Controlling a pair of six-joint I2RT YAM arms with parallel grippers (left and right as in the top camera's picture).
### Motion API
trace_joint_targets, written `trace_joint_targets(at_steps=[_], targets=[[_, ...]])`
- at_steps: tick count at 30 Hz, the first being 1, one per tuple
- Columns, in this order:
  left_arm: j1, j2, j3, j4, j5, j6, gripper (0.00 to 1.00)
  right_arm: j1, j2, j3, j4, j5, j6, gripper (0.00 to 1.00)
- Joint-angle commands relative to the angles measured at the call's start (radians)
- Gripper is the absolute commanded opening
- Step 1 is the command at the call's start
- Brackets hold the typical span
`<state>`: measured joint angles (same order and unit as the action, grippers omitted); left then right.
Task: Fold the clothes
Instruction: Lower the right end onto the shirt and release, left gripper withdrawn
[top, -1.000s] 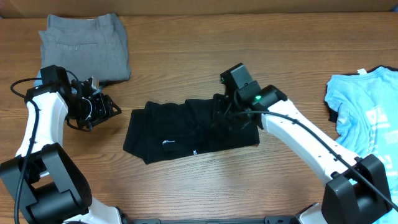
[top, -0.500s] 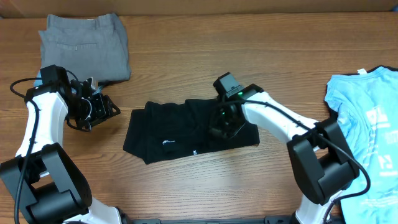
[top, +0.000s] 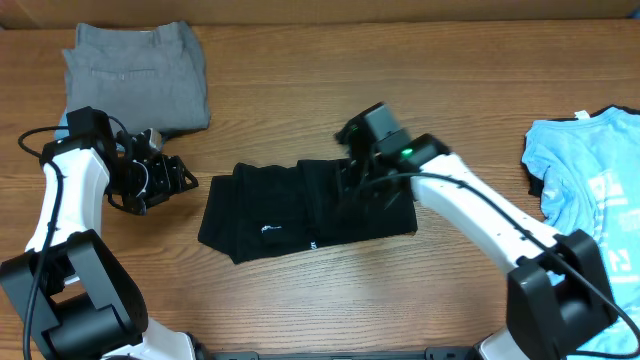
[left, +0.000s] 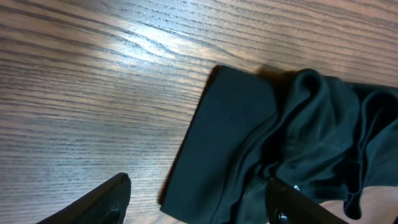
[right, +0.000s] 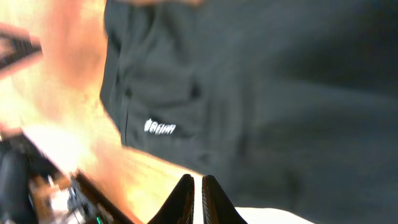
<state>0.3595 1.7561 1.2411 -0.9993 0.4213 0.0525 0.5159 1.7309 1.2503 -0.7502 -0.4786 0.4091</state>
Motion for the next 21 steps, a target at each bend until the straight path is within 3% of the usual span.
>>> trace_joint_targets(at_steps=[1, 14, 21], targets=[[-0.014, -0.011, -0.062, 0.016, -0.002, 0.023, 0.75, -0.076, -0.026, 0.014, -0.028, 0.041, 0.073, 0.09], [-0.014, -0.011, -0.135, 0.028, -0.003, 0.023, 0.81, -0.112, 0.068, 0.012, -0.093, 0.111, 0.19, 0.14], [-0.014, -0.011, -0.145, 0.058, -0.003, 0.023, 0.91, -0.111, 0.148, 0.012, -0.08, 0.111, 0.251, 0.1]])
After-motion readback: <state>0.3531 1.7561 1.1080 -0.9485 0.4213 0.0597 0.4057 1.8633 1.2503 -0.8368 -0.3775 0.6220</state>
